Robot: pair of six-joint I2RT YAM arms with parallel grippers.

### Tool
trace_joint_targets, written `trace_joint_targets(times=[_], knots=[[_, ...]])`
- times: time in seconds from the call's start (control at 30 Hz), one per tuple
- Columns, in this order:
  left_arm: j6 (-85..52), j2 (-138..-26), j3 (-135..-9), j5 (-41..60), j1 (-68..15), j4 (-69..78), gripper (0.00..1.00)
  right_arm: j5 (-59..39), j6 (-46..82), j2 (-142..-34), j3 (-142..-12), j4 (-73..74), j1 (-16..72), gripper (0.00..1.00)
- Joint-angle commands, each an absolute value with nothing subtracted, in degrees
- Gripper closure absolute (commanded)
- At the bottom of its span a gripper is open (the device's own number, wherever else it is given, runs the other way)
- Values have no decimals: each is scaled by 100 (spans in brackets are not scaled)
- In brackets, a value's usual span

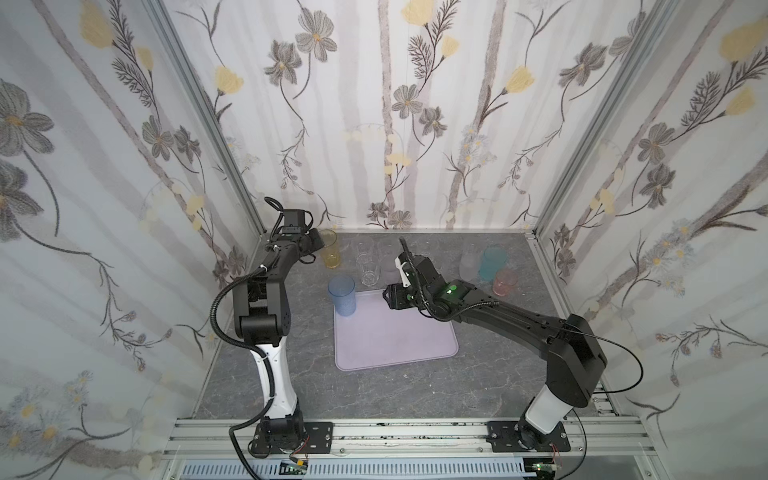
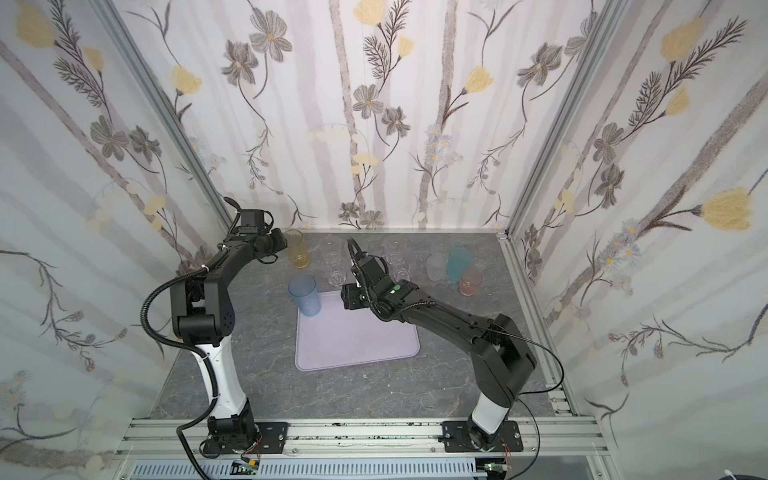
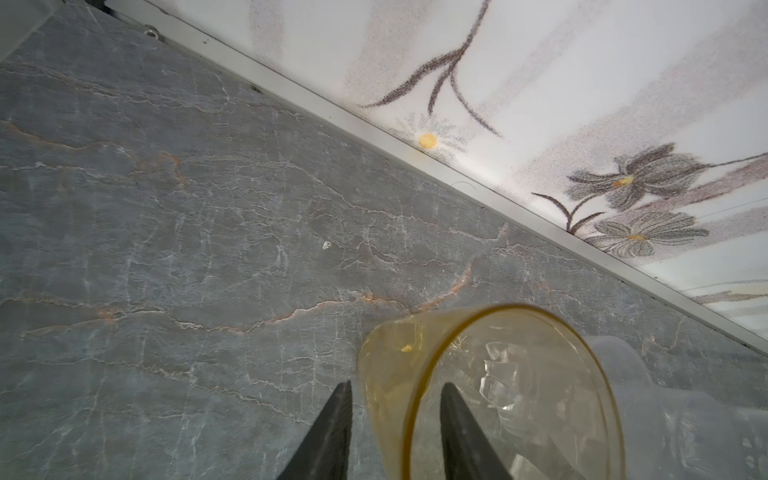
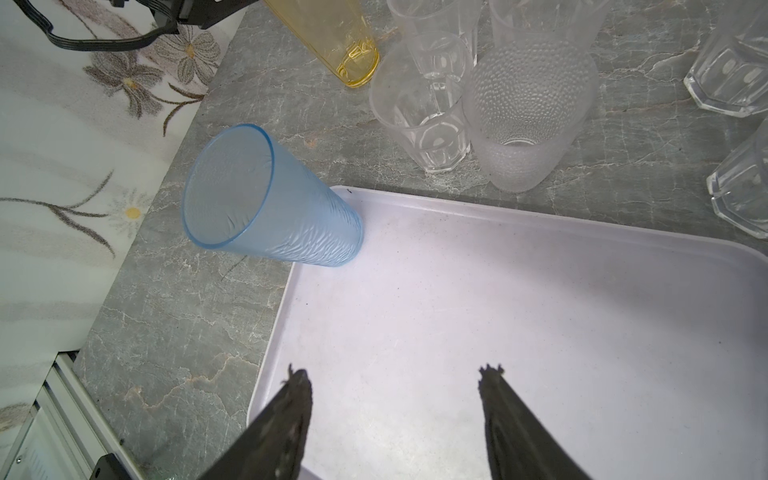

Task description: Place the glasses into the tray

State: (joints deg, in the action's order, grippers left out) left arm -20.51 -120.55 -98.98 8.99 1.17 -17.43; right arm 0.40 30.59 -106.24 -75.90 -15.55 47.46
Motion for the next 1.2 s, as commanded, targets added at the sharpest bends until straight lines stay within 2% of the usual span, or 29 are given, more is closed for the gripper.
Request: trace_joint_targets(times=[0.0,0.23,0.5,0.7,0.87,1.17], knots=[[-1970,-12098,-10002,805,91,-1661,68,89,3107,-10661,-7573,-1398,4746,35],[-2037,-12074,-9901,696,70,-1687,86,125,3111,-10652,-7603,-1393,4742,36],[-2017,-11702,-9641,452,44,-1717,100,71,3121,-10599,-7635,-1372,4746,36],[-2141,-11096,-9476,268,42,-1794,100,-30,3164,-10532,-7655,-1329,4746,37],[-2425,-9973,-9135,-83,-248,-2002,100,-59,3235,-10299,-8015,-1421,4746,38],[-3007,-8086,-8163,-1113,-1650,-2182,100,1452,3021,-9730,-8948,-1553,4939,38]])
